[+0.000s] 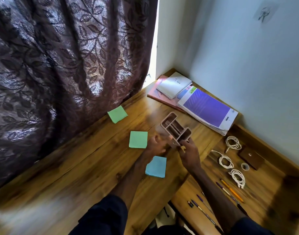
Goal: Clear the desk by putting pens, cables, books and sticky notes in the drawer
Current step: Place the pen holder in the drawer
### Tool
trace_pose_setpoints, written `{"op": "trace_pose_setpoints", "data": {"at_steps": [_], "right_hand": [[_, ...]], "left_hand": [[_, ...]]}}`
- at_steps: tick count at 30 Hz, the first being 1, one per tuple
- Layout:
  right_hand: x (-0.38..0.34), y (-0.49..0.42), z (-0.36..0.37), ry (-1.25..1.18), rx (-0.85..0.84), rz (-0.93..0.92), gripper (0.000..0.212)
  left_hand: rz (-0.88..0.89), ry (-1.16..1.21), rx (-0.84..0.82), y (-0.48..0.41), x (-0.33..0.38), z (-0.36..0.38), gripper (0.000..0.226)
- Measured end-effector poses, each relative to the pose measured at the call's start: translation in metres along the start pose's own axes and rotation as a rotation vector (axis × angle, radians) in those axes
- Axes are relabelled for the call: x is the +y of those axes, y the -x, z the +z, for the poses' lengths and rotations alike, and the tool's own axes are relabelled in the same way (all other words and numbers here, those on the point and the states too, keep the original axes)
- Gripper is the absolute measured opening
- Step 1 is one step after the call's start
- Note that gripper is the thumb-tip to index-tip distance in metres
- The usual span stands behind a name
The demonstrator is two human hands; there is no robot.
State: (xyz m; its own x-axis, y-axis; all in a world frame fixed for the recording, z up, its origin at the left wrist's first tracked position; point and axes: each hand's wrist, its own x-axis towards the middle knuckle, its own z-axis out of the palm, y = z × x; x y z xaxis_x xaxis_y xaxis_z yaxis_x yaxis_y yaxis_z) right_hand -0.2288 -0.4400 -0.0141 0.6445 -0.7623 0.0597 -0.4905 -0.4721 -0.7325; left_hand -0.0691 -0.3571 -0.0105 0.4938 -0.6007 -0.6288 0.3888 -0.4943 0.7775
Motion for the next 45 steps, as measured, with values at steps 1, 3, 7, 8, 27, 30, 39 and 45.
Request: {"op": "trace_pose_setpoints", "data": {"at_steps": [1, 3, 7, 8, 27, 30, 39, 45], "right_hand": [[-0.002, 0.007, -0.004, -0.018, 0.005, -0.001, 0.023], [-0.004, 0.020, -0.016, -0.020, 0.018, 0.019, 0.021], [0.004, 0.046, -0.037, 0.026, 0.047, 0.076, 0.023], [0.007, 0.053, -0.043, 0.034, 0.056, 0.086, 0.025], [0.080, 0.161, -0.167, -1.019, 0.168, 0.817, 0.049], [0.093, 0.171, -0.187, -1.206, 0.162, 0.784, 0.047], [0.163, 0.195, -0.256, -1.147, 0.333, 0.706, 0.054], [0.214, 0.198, -0.306, -0.963, 0.163, 0.652, 0.068]], "left_hand": [[0.004, 0.053, -0.043, 0.000, -0.001, 0.001, 0.092], [0.039, 0.128, -0.118, 0.006, -0.004, 0.005, 0.085], [0.058, 0.172, -0.207, 0.017, -0.011, 0.024, 0.088], [0.053, 0.181, -0.233, 0.020, -0.011, 0.031, 0.084], [-0.027, 0.056, -0.331, 0.080, -0.029, 0.193, 0.069], [-0.051, 0.060, -0.423, 0.105, -0.045, 0.239, 0.069], [-0.053, -0.086, -0.518, 0.125, -0.040, 0.303, 0.044], [-0.033, -0.214, -0.537, 0.113, -0.031, 0.317, 0.079]]}}
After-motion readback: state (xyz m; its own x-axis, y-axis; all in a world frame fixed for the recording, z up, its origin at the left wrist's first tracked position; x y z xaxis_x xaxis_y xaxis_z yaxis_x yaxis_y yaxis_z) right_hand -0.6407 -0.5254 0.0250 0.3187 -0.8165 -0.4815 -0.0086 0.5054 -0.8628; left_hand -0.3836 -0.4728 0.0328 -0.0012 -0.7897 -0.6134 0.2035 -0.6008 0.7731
